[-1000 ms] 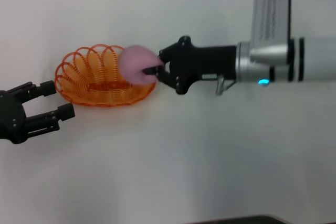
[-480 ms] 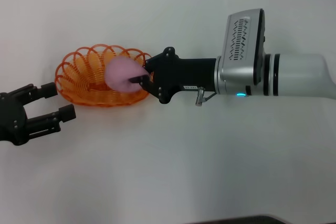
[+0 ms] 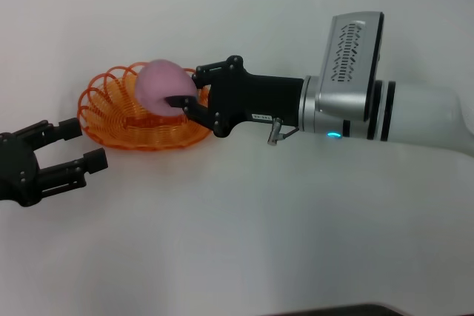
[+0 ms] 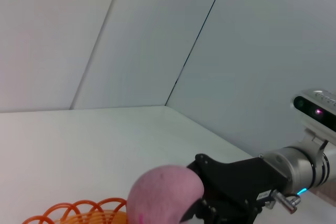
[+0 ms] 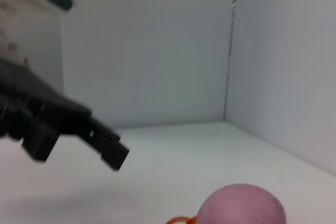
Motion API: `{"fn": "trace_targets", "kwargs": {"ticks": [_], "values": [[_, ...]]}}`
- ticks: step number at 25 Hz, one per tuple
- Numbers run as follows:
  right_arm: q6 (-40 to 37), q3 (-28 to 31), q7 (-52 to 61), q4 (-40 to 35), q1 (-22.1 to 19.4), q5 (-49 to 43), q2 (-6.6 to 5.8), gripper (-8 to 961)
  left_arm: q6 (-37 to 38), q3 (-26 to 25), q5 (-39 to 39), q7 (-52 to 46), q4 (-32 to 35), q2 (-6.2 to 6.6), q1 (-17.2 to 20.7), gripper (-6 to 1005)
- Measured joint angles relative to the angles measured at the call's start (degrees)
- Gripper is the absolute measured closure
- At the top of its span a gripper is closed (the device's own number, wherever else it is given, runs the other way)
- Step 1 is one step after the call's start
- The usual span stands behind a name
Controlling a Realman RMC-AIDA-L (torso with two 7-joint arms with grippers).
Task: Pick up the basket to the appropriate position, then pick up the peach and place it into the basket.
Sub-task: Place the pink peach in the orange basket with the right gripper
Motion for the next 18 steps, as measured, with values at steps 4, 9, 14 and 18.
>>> {"fn": "trace_targets", "kwargs": {"ticks": [4, 9, 14, 18], "values": [[-0.24, 1.17, -1.06, 0.80, 0.14, -0.47, 0.00, 775, 0.01, 0.09, 0.00, 0.00, 0.00, 0.05, 0.07, 155], [-0.34, 2.01, -1.08, 1.67, 0.54, -0.52, 0.00, 471, 0.05, -0.10, 0.04, 0.00, 0.01, 0.05, 0.19, 155], [-0.81, 2.56, -1.08, 2.23, 0.68, -0.56, 0.00, 356, 0.11, 0.12, 0.09, 0.00, 0.02, 0.05, 0.17, 155], [-0.81, 2.97, -1.07, 2.30, 0.69, -0.56, 0.00, 264, 0.38, 0.19, 0.10, 0.00, 0.02, 0.05, 0.01, 155]]}}
